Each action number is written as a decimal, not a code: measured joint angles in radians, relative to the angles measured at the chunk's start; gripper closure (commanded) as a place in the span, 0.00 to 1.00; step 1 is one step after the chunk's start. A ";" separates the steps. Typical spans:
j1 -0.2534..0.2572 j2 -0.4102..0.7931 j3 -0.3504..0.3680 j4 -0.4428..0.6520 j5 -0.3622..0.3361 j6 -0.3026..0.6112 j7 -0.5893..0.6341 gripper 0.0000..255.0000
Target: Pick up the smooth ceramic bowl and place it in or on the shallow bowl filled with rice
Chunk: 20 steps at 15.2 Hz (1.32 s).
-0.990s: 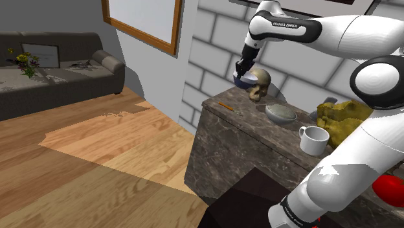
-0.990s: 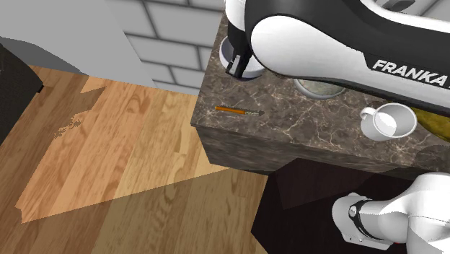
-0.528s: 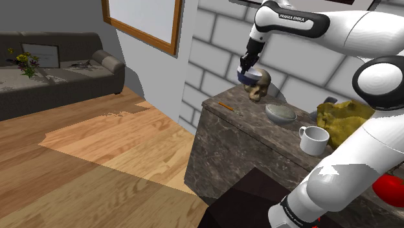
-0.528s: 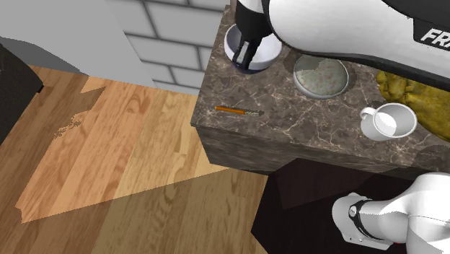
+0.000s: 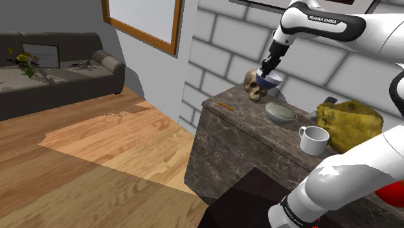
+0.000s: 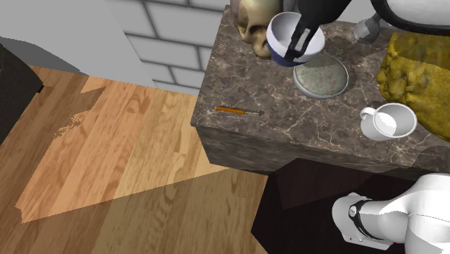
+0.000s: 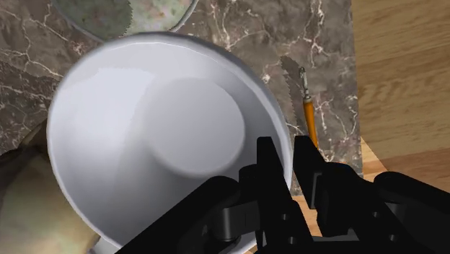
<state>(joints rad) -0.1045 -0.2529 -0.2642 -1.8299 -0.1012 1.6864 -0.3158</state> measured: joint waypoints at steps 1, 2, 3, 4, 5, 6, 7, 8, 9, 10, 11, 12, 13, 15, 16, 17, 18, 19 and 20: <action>-0.008 -0.016 -0.011 -0.010 -0.005 -0.003 -0.017 1.00; -0.017 -0.041 -0.022 -0.033 -0.013 -0.004 -0.036 1.00; -0.023 -0.065 -0.027 -0.051 -0.020 -0.009 -0.045 1.00; -0.029 -0.082 -0.034 -0.062 -0.025 -0.012 -0.057 1.00; -0.037 -0.110 -0.042 -0.079 -0.035 -0.022 -0.072 1.00; -0.047 -0.130 -0.056 -0.085 -0.043 -0.033 -0.094 1.00; -0.056 -0.158 -0.063 -0.107 -0.053 -0.036 -0.107 1.00; -0.064 -0.175 -0.075 -0.119 -0.060 -0.038 -0.126 1.00; -0.070 -0.185 -0.086 -0.118 -0.066 -0.047 -0.142 1.00; -0.081 -0.205 -0.101 -0.120 -0.076 -0.061 -0.166 1.00; -0.087 -0.221 -0.108 -0.134 -0.083 -0.061 -0.177 1.00; -0.092 -0.234 -0.113 -0.151 -0.089 -0.056 -0.184 1.00; -0.093 -0.237 -0.117 -0.165 -0.091 -0.045 -0.187 1.00; -0.097 -0.248 -0.121 -0.202 -0.096 -0.019 -0.188 1.00; -0.098 -0.253 -0.121 -0.219 -0.098 -0.007 -0.186 1.00; -0.099 -0.255 -0.122 -0.234 -0.100 0.007 -0.184 1.00; -0.100 -0.260 -0.122 -0.250 -0.102 0.018 -0.183 1.00; -0.100 -0.261 -0.123 -0.263 -0.102 0.029 -0.181 1.00; -0.101 -0.262 -0.124 -0.279 -0.104 0.044 -0.179 1.00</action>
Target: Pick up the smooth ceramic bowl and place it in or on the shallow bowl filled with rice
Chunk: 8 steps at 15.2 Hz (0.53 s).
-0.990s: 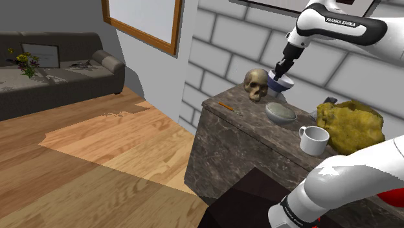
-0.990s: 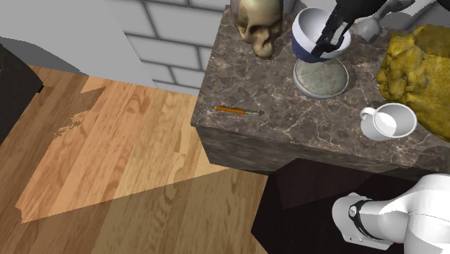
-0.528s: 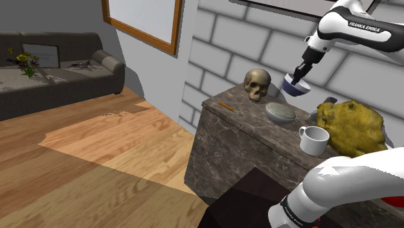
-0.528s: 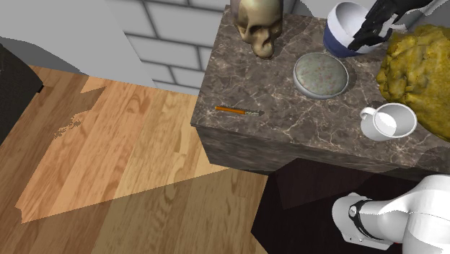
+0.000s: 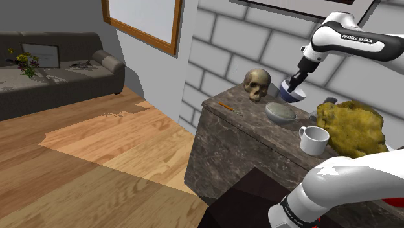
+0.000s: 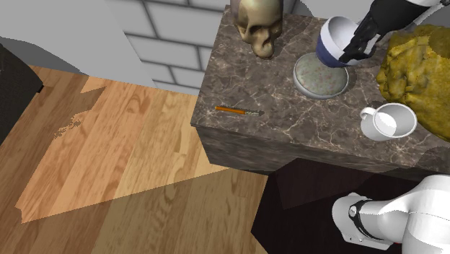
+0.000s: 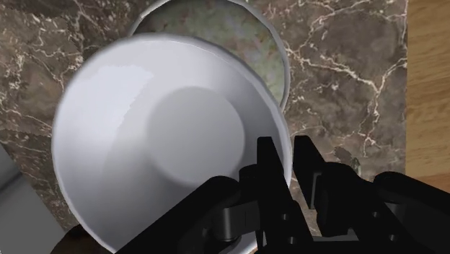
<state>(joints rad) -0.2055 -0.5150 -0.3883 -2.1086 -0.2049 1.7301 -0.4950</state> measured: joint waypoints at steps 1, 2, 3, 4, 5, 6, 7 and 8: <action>-0.002 -0.005 -0.002 -0.017 -0.003 0.012 -0.001 1.00; -0.004 -0.009 -0.003 -0.033 -0.005 0.024 0.001 1.00; -0.005 -0.012 -0.005 -0.048 -0.007 0.037 0.001 1.00; -0.005 -0.011 -0.006 -0.061 -0.008 0.050 0.003 1.00; -0.006 -0.013 -0.007 -0.074 -0.009 0.061 0.004 1.00; -0.007 -0.014 -0.010 -0.088 -0.011 0.075 0.004 1.00; -0.007 -0.012 -0.012 -0.098 -0.012 0.087 0.005 1.00; -0.009 -0.013 -0.015 -0.115 -0.015 0.103 0.003 1.00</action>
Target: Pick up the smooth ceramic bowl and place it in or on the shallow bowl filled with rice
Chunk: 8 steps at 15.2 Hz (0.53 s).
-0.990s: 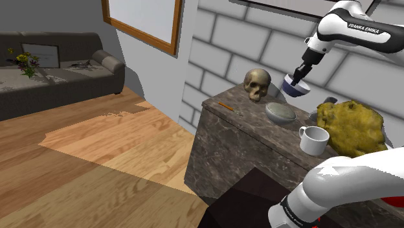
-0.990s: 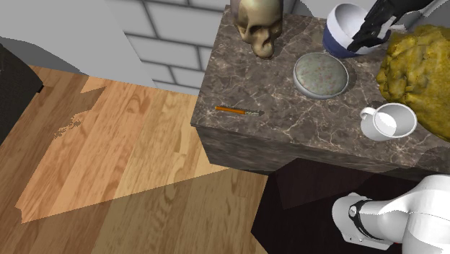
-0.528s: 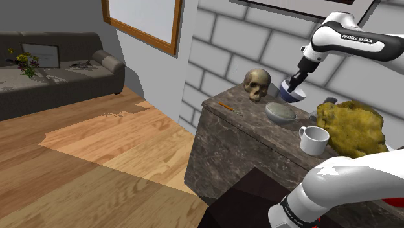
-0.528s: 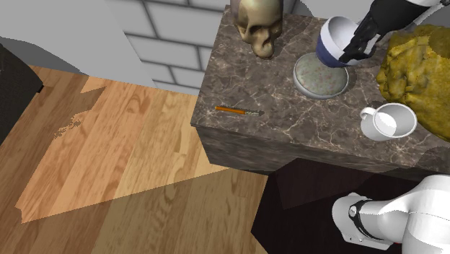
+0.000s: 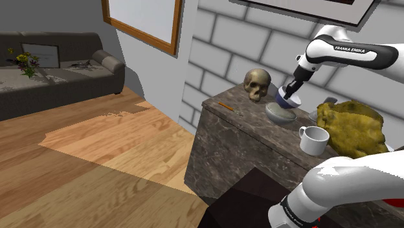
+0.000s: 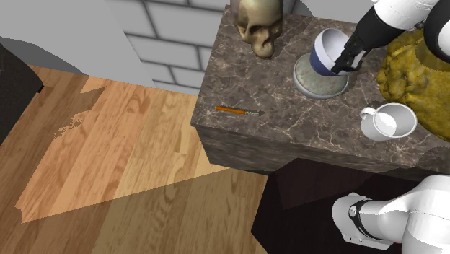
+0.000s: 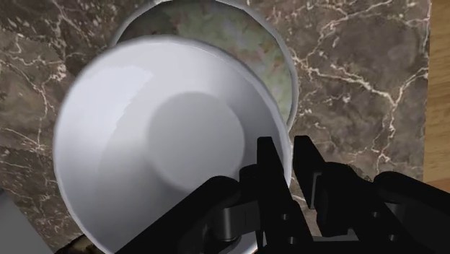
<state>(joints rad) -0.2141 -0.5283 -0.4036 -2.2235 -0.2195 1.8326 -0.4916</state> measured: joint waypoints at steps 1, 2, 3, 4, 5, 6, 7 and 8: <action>0.000 0.000 -0.001 -0.013 -0.001 0.013 0.002 1.00; -0.001 -0.001 -0.002 -0.026 -0.002 0.027 0.003 1.00; -0.001 -0.003 -0.002 -0.032 -0.003 0.034 0.003 1.00; -0.001 -0.005 -0.001 -0.036 -0.003 0.038 0.005 1.00; -0.001 -0.005 0.000 -0.037 -0.003 0.039 0.005 1.00; -0.001 -0.005 0.000 -0.037 -0.002 0.040 0.004 1.00; -0.001 -0.005 0.001 -0.038 -0.002 0.042 0.005 1.00; -0.001 -0.004 0.001 -0.038 -0.002 0.041 0.005 1.00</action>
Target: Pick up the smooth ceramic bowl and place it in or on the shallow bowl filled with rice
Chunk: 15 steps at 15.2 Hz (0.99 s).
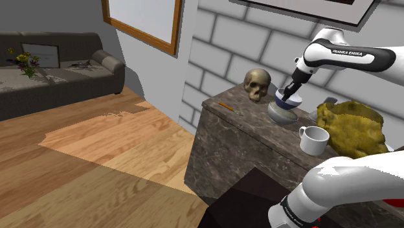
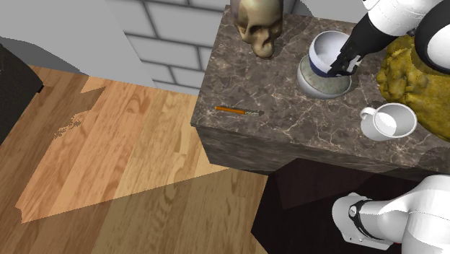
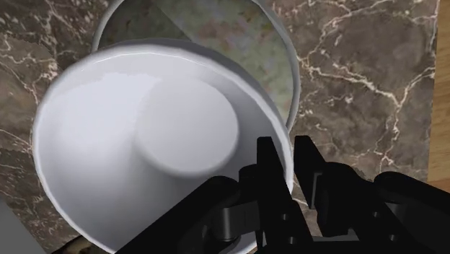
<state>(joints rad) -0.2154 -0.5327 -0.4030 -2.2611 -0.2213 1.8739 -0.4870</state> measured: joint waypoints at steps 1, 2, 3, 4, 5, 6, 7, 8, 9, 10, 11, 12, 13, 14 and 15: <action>0.000 0.000 0.000 -0.001 0.000 0.001 0.000 1.00; -0.001 -0.001 0.000 -0.002 0.000 0.001 0.000 0.00; -0.001 0.001 -0.001 -0.004 -0.001 0.002 0.000 0.00; -0.002 0.003 -0.002 -0.004 -0.001 0.001 0.000 0.00; -0.002 0.003 -0.002 -0.005 -0.001 0.001 0.000 0.00; -0.002 0.003 -0.002 -0.005 -0.001 0.001 0.000 0.00; -0.002 0.003 -0.002 -0.005 -0.001 0.001 0.000 0.00; -0.003 0.002 -0.002 -0.005 -0.002 0.000 0.000 0.00; -0.003 -0.002 0.000 0.008 -0.001 -0.017 -0.001 0.00; -0.001 -0.005 0.008 0.030 0.002 -0.042 0.003 0.00; 0.000 -0.006 0.012 0.055 0.005 -0.067 0.001 0.00; 0.001 -0.010 0.017 0.076 0.006 -0.093 0.001 0.00; 0.001 -0.008 0.019 0.097 0.008 -0.112 -0.001 0.00; 0.002 -0.007 0.018 0.106 0.009 -0.121 -0.004 0.00; 0.002 -0.005 0.019 0.111 0.010 -0.124 -0.003 0.00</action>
<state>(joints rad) -0.2132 -0.5382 -0.3840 -2.1500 -0.2112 1.7496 -0.4903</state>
